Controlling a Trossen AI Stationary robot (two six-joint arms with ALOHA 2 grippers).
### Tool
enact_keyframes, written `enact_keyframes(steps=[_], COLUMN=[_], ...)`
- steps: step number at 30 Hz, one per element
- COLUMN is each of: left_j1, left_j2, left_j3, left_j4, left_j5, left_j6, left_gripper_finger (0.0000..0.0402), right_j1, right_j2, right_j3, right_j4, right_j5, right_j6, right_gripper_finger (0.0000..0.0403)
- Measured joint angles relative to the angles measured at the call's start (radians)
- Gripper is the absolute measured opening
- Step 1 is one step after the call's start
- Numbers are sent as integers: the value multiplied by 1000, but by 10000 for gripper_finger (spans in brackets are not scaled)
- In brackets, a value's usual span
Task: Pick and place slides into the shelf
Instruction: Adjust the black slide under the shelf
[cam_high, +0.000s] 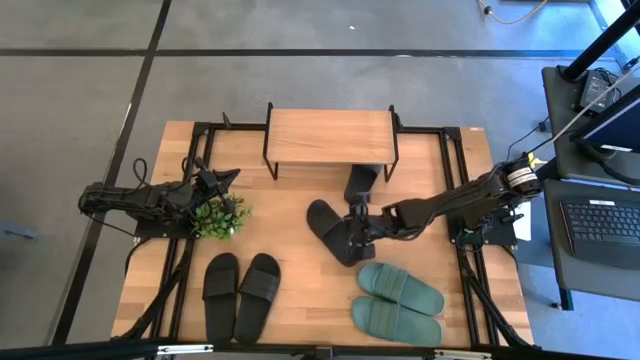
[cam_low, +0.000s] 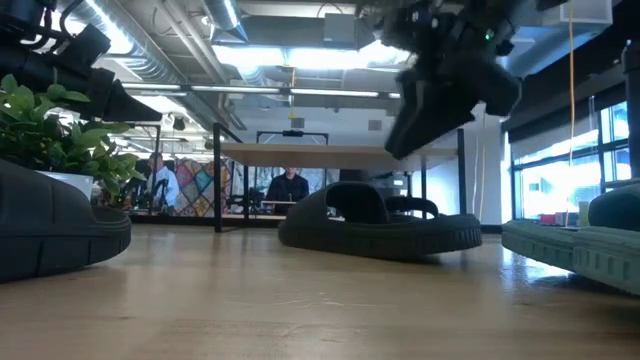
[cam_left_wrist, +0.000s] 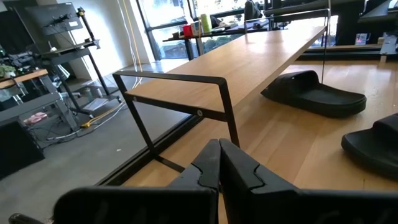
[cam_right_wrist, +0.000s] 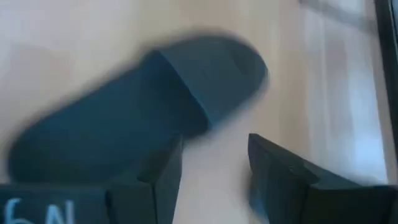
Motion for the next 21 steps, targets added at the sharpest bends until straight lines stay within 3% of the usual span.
enact_keyframes(steps=[9, 12, 21], left_j1=[0, 0, 0], left_j2=[0, 0, 0], left_j3=[0, 0, 0], left_j4=[-2, -2, -3], left_j5=[0, 1, 0], left_j6=[0, 0, 1], left_gripper_finger=[0, 0, 0], right_j1=[-158, -202, -245], right_j2=[43, 61, 79], right_j3=[-25, -55, -127], right_j4=[-30, 9, 160], right_j5=[-25, -78, -86], right_j6=[-10, -15, -60], right_gripper_finger=[183, 183, 183])
